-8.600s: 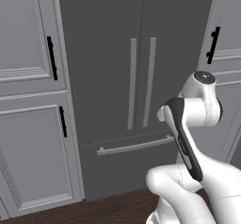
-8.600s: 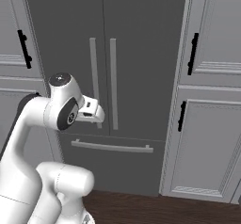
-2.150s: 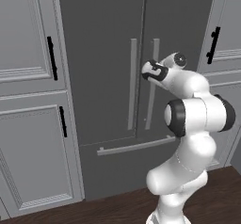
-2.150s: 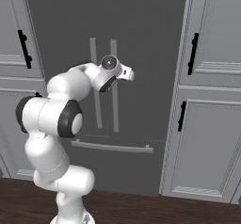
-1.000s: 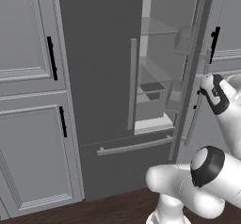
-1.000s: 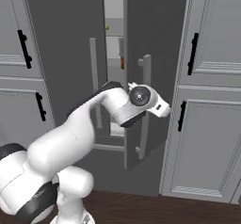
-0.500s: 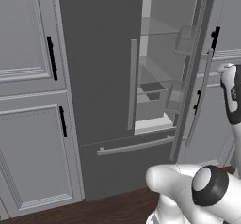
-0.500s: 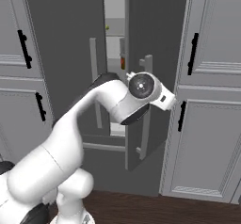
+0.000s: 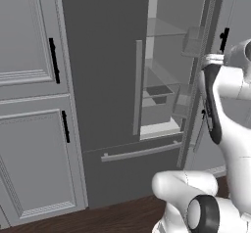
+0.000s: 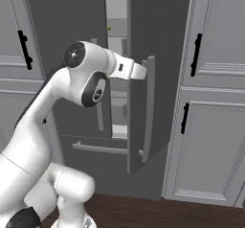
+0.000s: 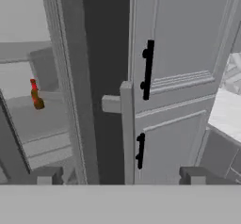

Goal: Grab a lemon wedge from the fridge and one ice cube from the ice bowl, and put them in the glass of lemonade.

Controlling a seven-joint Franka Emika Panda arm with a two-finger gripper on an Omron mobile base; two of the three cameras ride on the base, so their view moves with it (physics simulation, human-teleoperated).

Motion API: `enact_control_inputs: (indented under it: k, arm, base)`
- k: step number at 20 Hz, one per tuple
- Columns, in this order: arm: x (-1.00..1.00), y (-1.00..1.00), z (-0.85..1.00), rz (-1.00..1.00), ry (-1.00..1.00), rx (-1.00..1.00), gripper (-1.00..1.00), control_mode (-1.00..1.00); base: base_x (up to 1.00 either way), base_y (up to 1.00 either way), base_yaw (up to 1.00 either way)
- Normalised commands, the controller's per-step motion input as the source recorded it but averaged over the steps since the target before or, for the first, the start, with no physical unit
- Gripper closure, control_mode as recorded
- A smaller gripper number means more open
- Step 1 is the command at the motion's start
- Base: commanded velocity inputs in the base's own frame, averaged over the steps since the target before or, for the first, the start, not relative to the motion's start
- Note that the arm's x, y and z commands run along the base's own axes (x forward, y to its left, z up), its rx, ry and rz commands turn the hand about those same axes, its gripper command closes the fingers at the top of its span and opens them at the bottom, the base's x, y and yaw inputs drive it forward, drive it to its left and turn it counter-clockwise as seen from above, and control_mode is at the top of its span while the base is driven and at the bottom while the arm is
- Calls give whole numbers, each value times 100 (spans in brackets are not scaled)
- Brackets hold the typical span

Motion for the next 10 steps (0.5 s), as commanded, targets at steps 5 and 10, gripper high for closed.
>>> enact_control_inputs:
  k: [5, 10]
  arm:
    - [40, 100, -35, -19, 6, -71, -100, -100]
    - [55, 70, 8, -20, 45, -63, -100, -100]
  base:
    - [0, 0, 0]
    - [0, 0, 0]
